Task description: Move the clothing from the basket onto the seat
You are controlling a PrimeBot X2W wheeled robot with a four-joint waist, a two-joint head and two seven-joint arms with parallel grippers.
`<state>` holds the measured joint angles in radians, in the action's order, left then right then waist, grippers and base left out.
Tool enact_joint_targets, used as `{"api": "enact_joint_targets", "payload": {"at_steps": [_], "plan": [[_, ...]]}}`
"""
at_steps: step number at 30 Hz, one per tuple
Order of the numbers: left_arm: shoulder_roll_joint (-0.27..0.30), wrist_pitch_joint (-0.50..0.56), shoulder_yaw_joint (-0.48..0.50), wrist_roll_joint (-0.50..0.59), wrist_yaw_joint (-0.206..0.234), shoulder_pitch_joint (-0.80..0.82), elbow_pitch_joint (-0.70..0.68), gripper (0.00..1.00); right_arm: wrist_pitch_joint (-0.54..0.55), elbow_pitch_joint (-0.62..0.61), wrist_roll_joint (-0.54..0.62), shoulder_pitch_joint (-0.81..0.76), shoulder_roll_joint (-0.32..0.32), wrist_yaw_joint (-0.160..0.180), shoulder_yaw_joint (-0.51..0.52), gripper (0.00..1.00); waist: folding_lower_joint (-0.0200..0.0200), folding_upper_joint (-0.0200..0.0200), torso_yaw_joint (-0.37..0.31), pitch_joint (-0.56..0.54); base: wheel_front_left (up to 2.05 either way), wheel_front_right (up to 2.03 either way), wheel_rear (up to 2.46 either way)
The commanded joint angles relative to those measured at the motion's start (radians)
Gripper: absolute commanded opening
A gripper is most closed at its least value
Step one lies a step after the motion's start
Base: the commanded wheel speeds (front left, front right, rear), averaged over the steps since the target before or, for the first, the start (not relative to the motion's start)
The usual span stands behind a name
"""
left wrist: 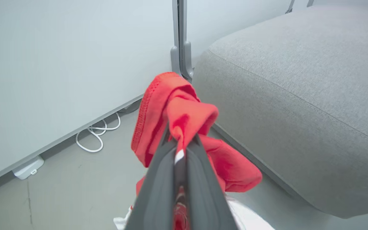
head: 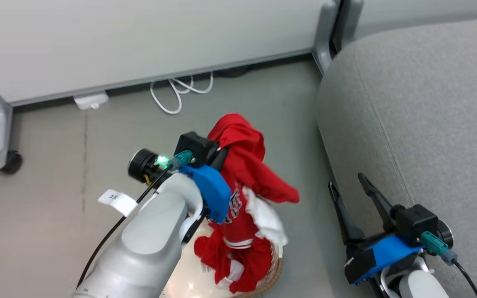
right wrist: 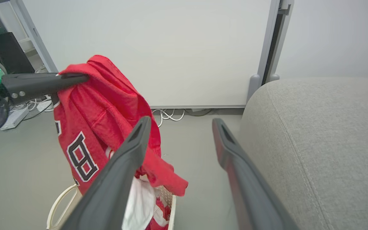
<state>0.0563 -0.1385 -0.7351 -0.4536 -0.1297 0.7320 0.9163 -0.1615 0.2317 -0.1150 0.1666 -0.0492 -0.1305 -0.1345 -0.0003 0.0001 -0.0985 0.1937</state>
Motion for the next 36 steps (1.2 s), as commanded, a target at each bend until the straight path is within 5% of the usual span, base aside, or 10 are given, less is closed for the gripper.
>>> {"api": "enact_joint_targets", "payload": {"at_steps": [1, 18, 36], "plan": [[-0.002, -0.003, -0.022, -0.024, 0.000, 0.023, -0.037, 0.00, 0.012, -0.014, 0.003, -0.033, -0.003, -0.001, 0.012, 1.00, 0.0003, -0.0001, 0.058, -0.069, 0.00, 0.00, 0.00], [-0.006, 0.031, -0.170, -0.181, 0.037, 0.161, -0.242, 0.00, 0.086, -0.081, 0.011, -0.112, -0.003, -0.001, -0.009, 1.00, 0.0003, -0.0001, 0.077, -0.165, 0.00, 0.00, 0.00], [-0.005, 0.002, -0.283, -0.287, 0.077, 0.204, -0.232, 0.00, 0.132, -0.035, 0.049, 0.000, -0.003, -0.001, -0.121, 1.00, 0.0003, -0.0001, 0.048, -0.155, 0.00, 0.00, 0.00]]}}
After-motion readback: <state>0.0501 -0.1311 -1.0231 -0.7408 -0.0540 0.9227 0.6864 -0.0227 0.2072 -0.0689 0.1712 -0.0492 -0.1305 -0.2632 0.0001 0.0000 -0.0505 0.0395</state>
